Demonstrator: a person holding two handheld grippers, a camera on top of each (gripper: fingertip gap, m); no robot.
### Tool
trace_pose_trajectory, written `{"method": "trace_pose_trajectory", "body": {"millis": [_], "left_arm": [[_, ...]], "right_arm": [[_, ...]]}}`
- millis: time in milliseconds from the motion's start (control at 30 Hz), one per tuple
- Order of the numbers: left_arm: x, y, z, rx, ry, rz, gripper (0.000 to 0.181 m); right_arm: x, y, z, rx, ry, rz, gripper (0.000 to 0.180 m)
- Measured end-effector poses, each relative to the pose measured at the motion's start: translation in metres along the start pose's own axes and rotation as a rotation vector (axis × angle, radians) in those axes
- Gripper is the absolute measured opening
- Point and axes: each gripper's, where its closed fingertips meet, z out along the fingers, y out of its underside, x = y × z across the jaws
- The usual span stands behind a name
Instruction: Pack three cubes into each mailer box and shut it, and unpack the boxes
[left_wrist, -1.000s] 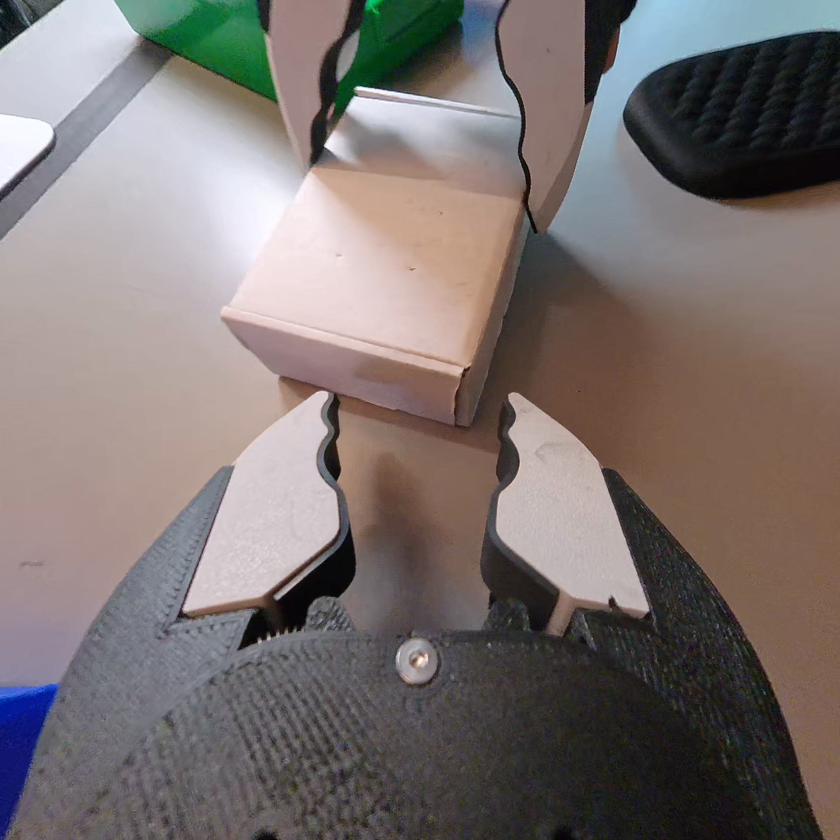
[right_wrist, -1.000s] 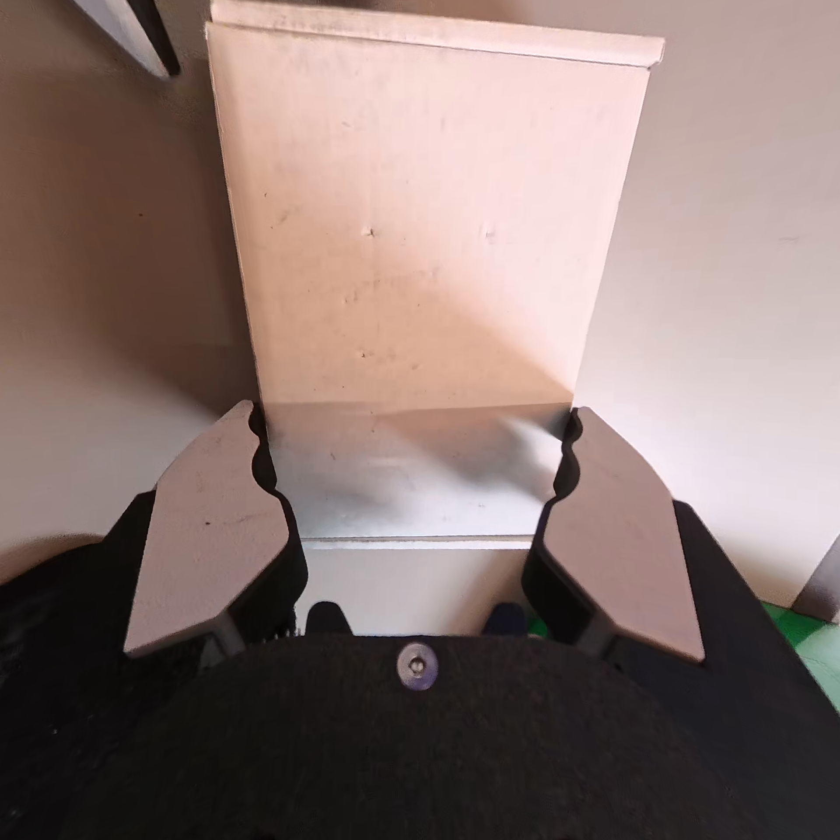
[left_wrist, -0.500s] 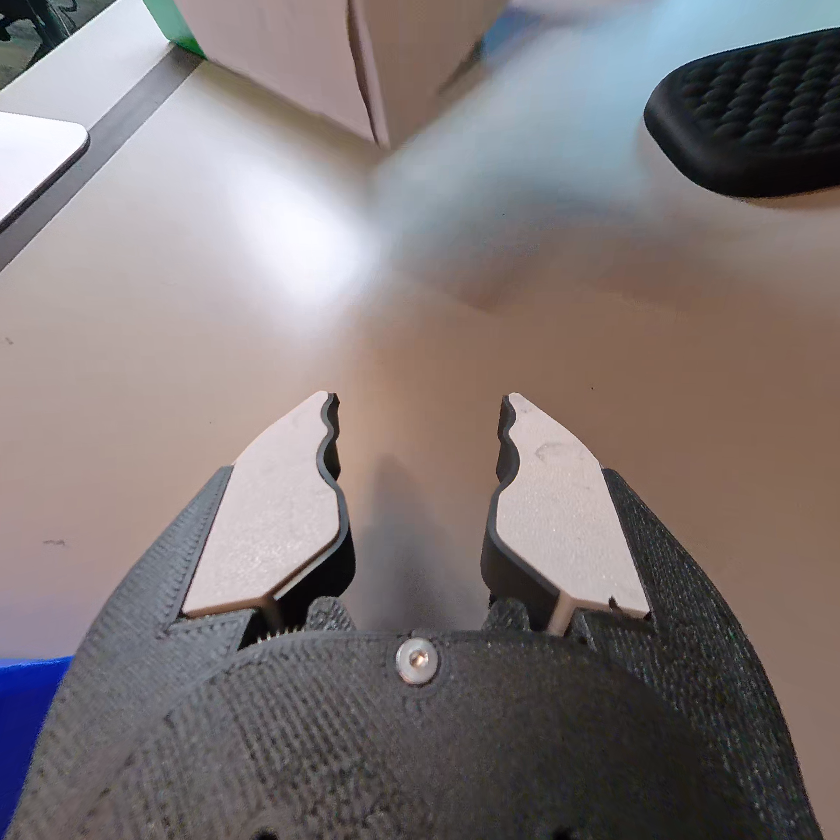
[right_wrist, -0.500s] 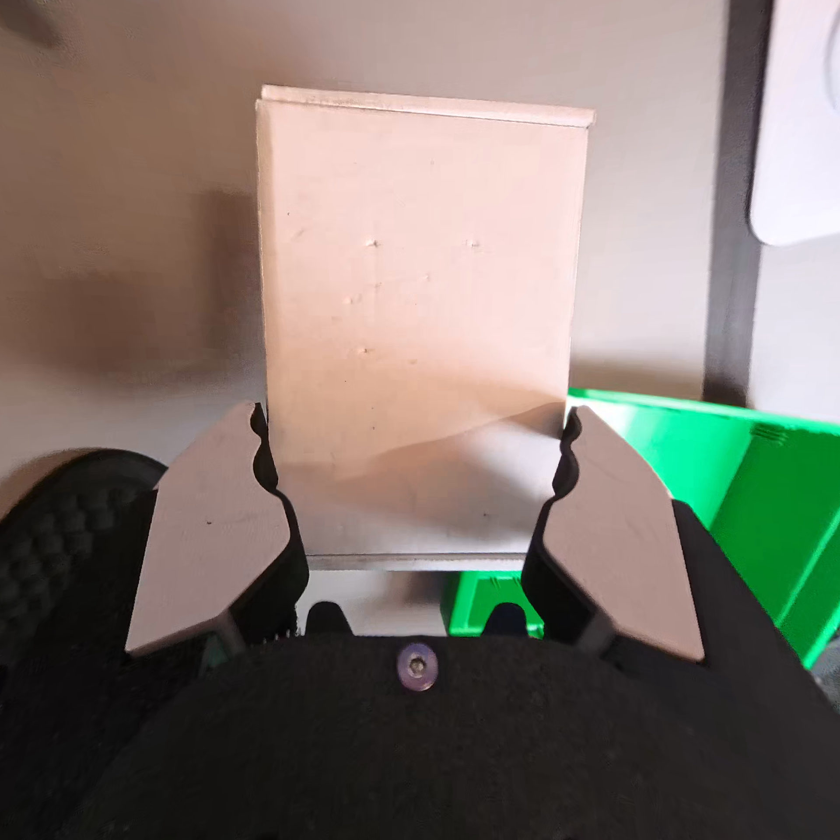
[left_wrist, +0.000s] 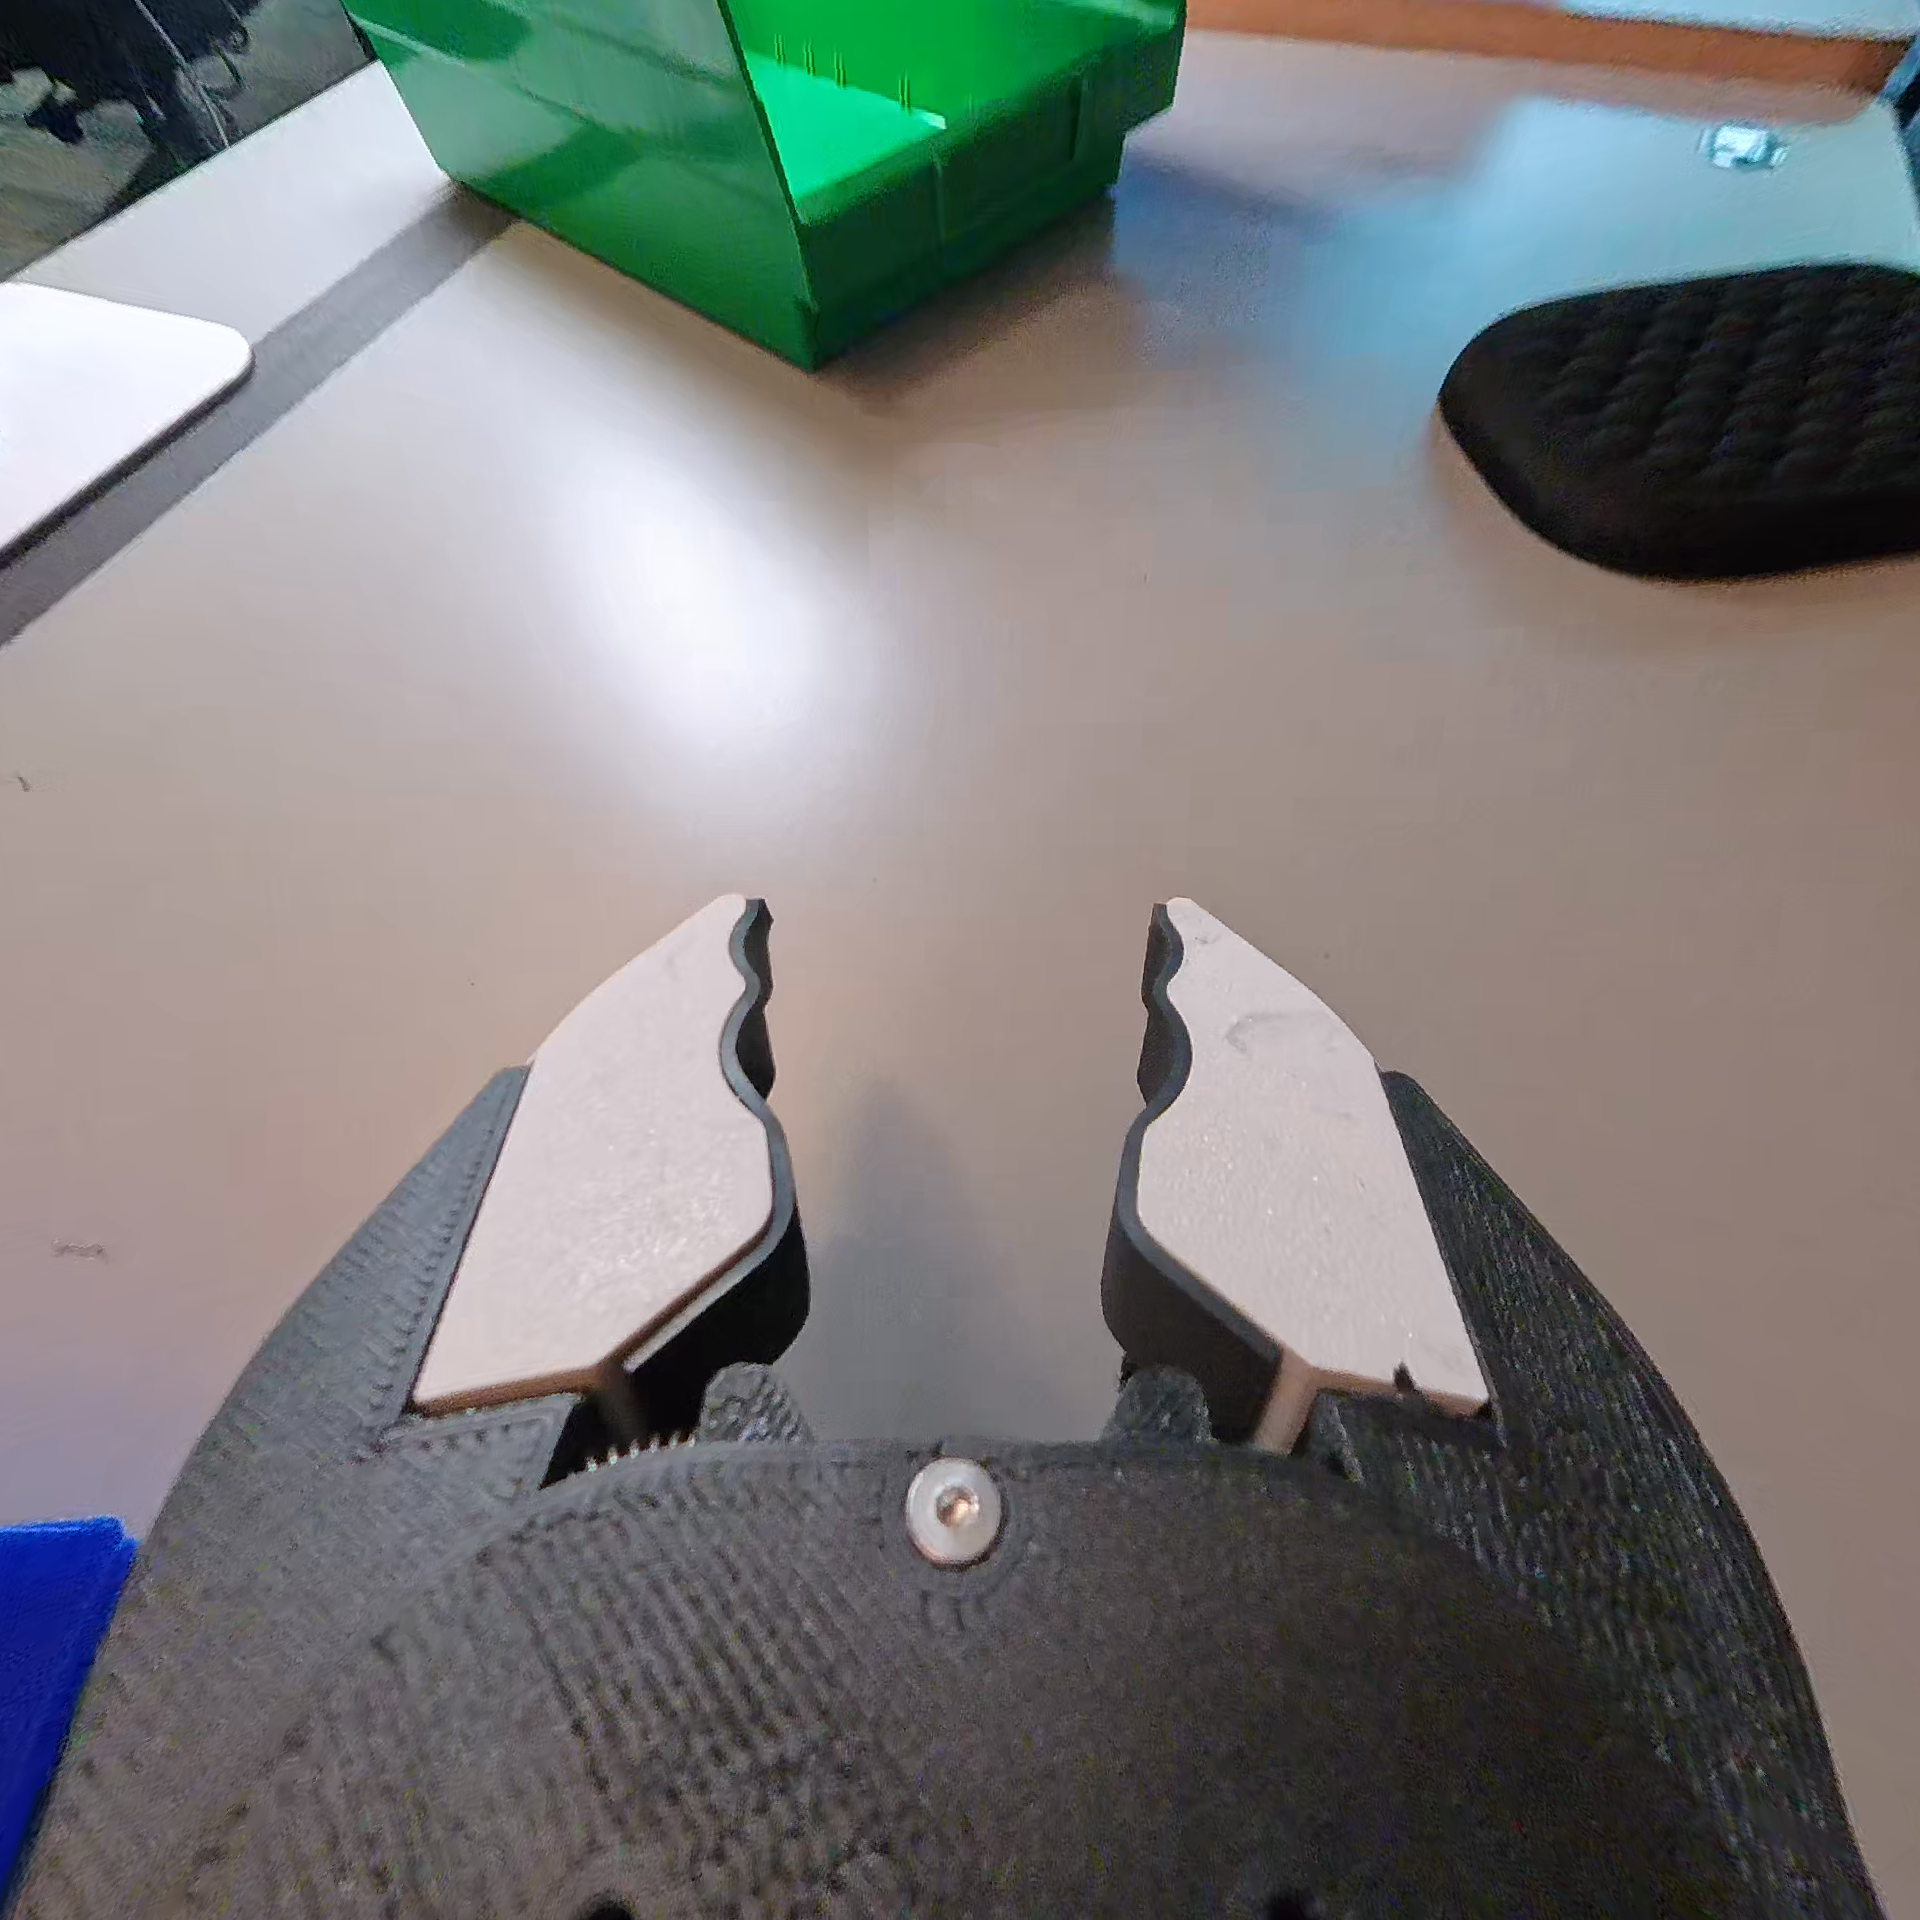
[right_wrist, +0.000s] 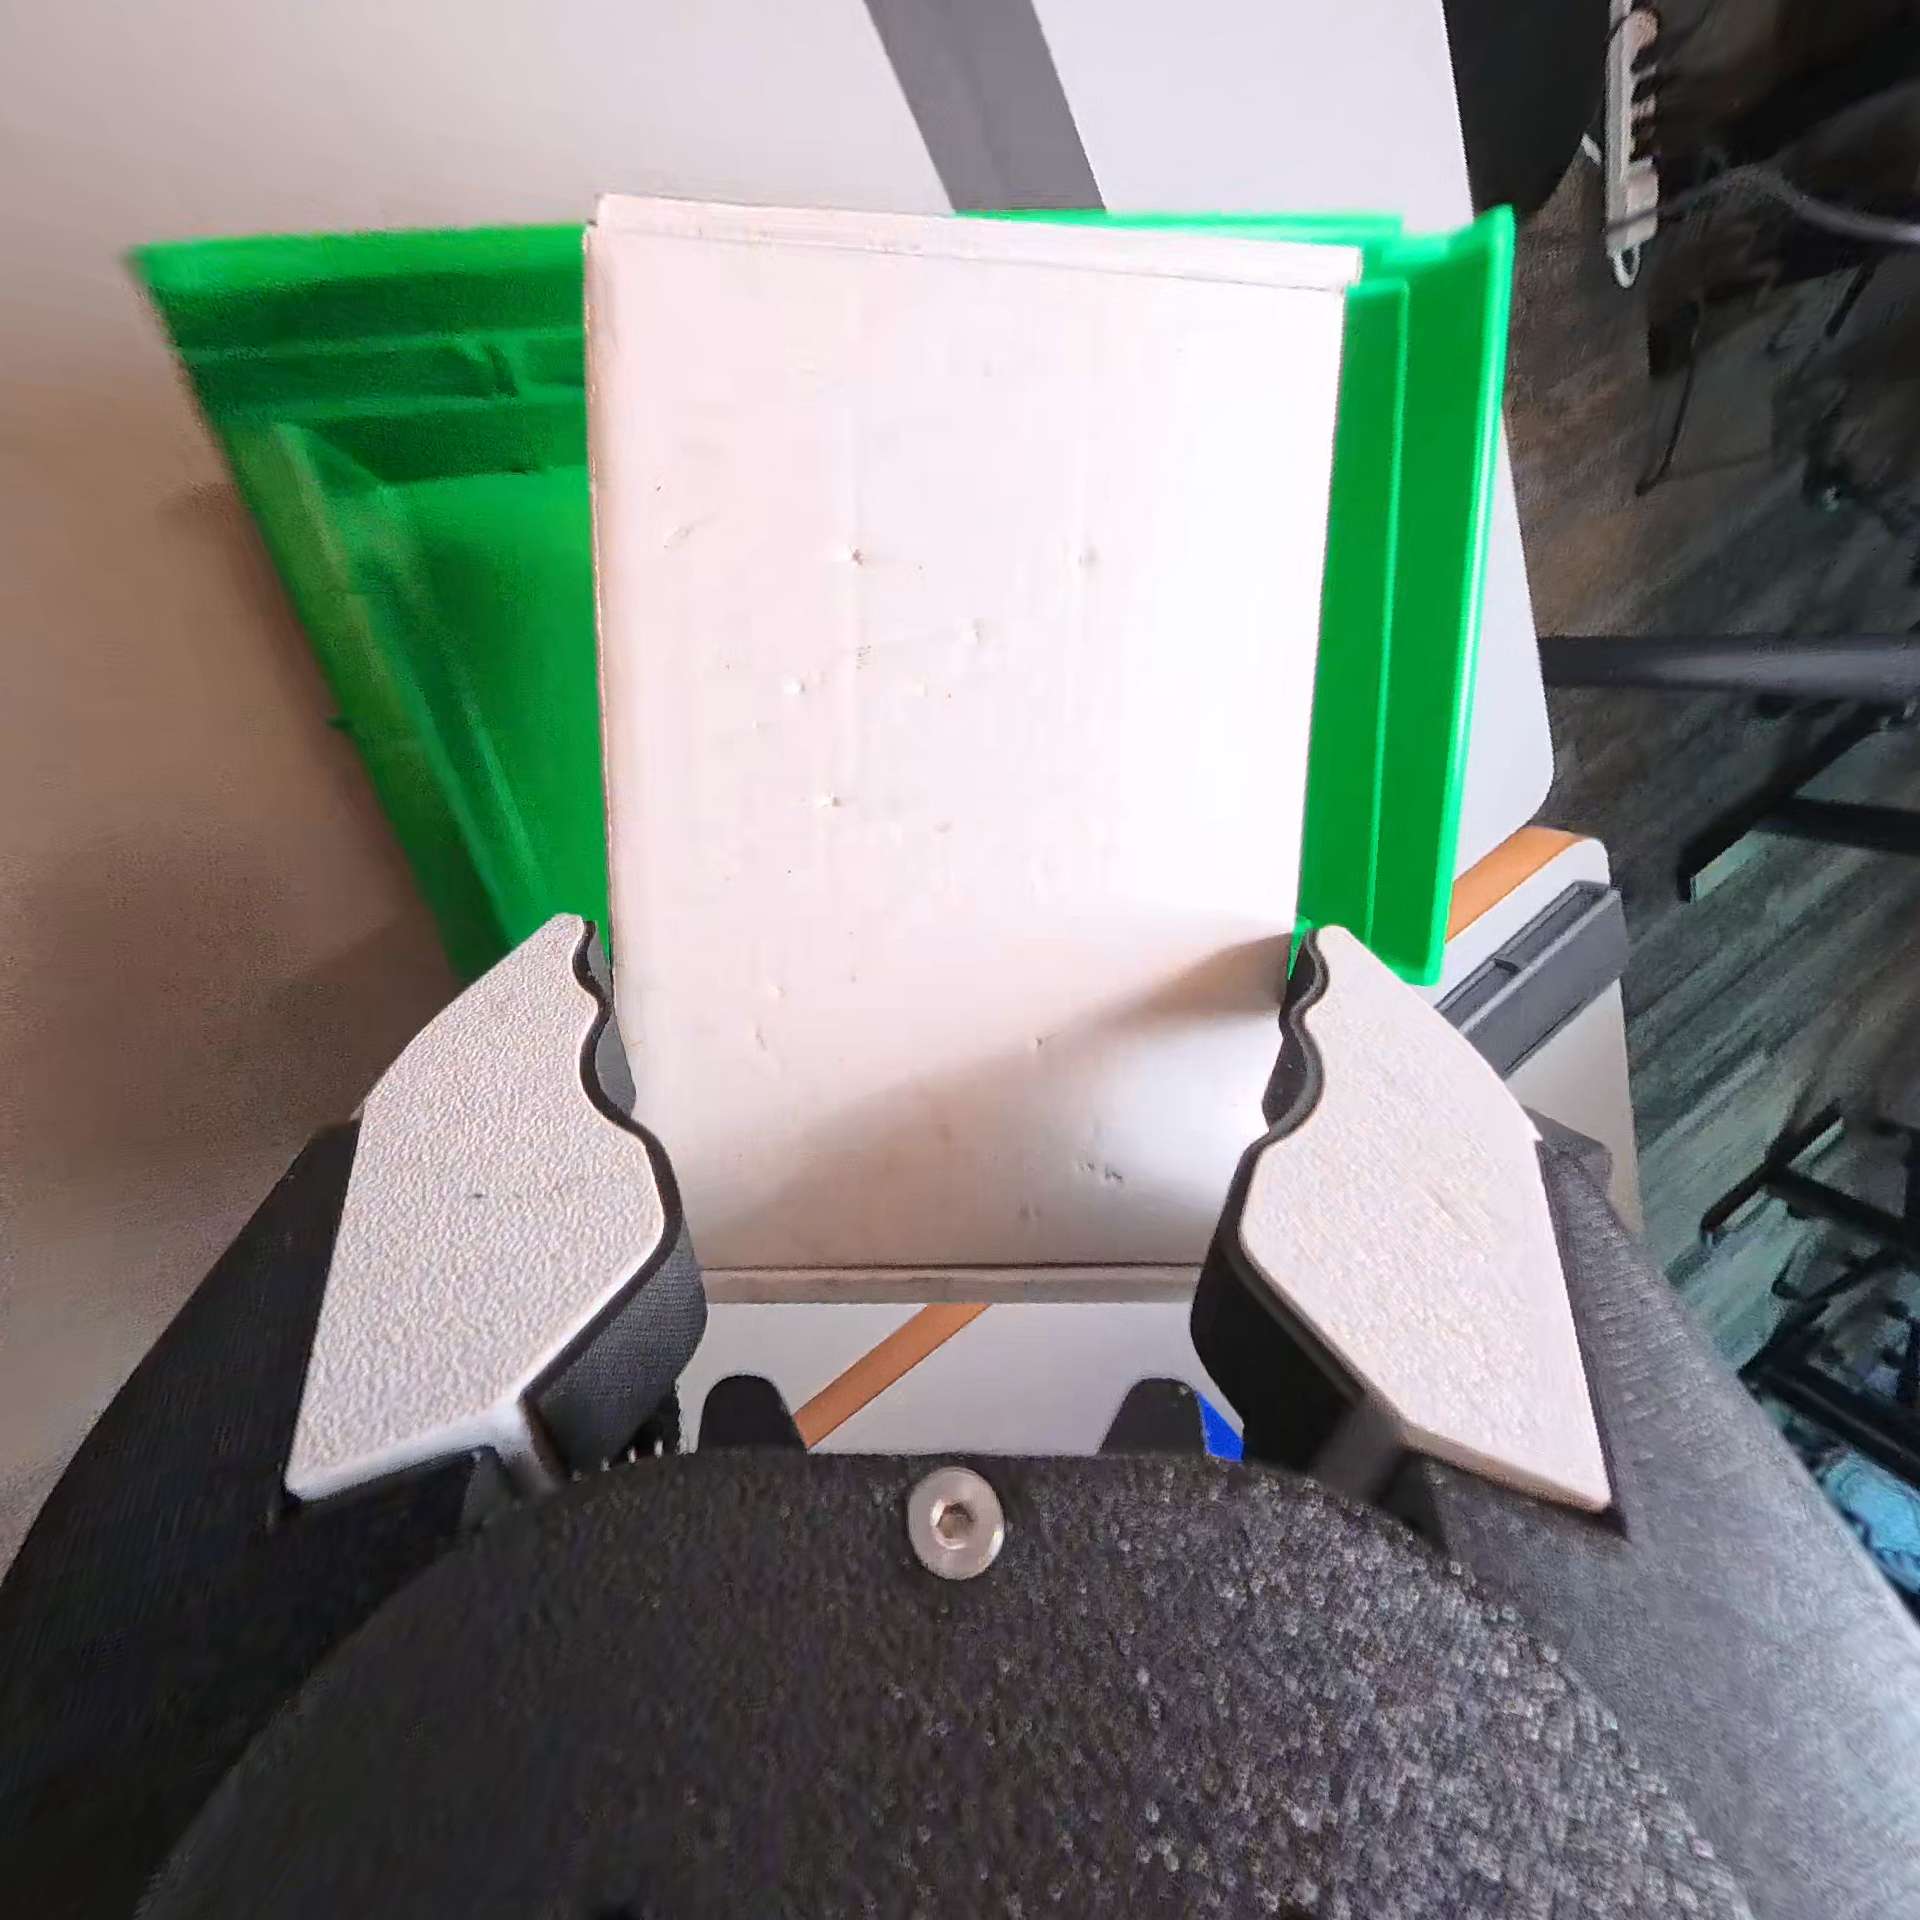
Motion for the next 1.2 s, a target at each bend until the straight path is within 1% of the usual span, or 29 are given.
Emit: {"method": "trace_pose_trajectory", "body": {"millis": [167, 333, 433, 500, 700, 733, 767, 833, 933, 1000, 1067, 1133, 1200], "left_arm": [[0.000, -0.019, -0.011, 0.107, -0.039, -0.041, 0.069], [-0.001, -0.025, -0.018, 0.159, -0.097, -0.071, 0.069], [-0.002, -0.027, -0.021, 0.182, -0.119, -0.089, 0.069], [-0.003, -0.027, -0.022, 0.186, -0.134, -0.088, 0.069], [-0.008, -0.019, -0.019, 0.184, -0.111, -0.150, 0.068], [-0.008, -0.017, -0.017, 0.179, -0.108, -0.151, 0.068], [-0.007, -0.016, -0.016, 0.173, -0.106, -0.148, 0.068], [-0.006, -0.014, -0.014, 0.162, -0.103, -0.136, 0.068], [-0.004, -0.014, -0.014, 0.158, -0.101, -0.127, 0.068], [-0.005, -0.014, -0.016, 0.159, -0.104, -0.127, 0.067], [-0.005, -0.015, -0.017, 0.158, -0.107, -0.127, 0.066], [-0.005, -0.014, -0.018, 0.155, -0.105, -0.129, 0.066], [-0.005, -0.014, -0.018, 0.154, -0.104, -0.127, 0.066]], "right_arm": [[0.024, 0.010, 0.048, -0.009, -0.040, 0.058, 0.121], [0.033, 0.010, 0.089, -0.019, -0.081, 0.006, 0.121], [0.037, 0.010, 0.105, -0.037, -0.104, -0.036, 0.121], [0.040, 0.014, 0.114, -0.081, -0.107, -0.059, 0.121], [0.054, 0.019, 0.129, -0.164, -0.055, -0.104, 0.121], [0.056, 0.020, 0.131, -0.181, -0.039, -0.120, 0.118], [0.059, 0.021, 0.132, -0.199, -0.017, -0.142, 0.111], [0.066, 0.024, 0.133, -0.234, 0.038, -0.200, 0.109], [0.069, 0.024, 0.132, -0.258, 0.068, -0.198, 0.105], [0.064, 0.021, 0.130, -0.255, 0.073, -0.210, 0.096], [0.055, 0.013, 0.127, -0.206, 0.057, -0.202, 0.086], [0.045, 0.006, 0.128, -0.166, 0.038, -0.180, 0.085], [0.042, 0.003, 0.133, -0.166, 0.060, -0.177, 0.083]]}}
